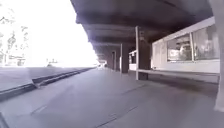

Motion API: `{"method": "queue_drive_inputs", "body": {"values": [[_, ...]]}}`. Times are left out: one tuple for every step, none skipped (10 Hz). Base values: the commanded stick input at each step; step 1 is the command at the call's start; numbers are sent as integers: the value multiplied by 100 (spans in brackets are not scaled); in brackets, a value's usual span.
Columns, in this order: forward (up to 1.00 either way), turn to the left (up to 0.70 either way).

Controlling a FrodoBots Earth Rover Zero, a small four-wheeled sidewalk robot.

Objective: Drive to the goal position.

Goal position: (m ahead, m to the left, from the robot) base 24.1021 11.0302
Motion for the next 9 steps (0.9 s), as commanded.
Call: {"method": "queue_drive_inputs", "body": {"values": [[70,0],[70,0],[70,0],[70,0],[70,0],[70,0],[70,0],[70,0],[70,1]]}}
